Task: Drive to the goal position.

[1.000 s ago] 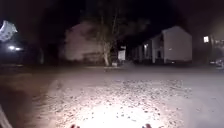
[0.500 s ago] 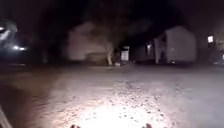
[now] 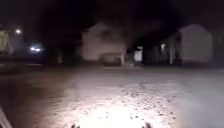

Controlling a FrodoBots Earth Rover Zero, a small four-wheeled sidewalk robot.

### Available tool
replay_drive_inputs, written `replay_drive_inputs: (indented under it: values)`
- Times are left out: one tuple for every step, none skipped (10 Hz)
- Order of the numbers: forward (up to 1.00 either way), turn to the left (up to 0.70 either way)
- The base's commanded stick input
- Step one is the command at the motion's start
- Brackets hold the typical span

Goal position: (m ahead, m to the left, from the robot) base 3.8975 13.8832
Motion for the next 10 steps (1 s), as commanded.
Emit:
replay_drive_inputs:
  values:
    - [0.00, 0.61]
    - [0.00, 0.14]
    - [0.00, 0.00]
    - [0.00, 0.00]
    - [0.00, 0.00]
    - [0.00, 0.00]
    - [0.61, 0.00]
    - [0.70, 0.00]
    - [0.70, 0.00]
    - [0.70, 0.00]
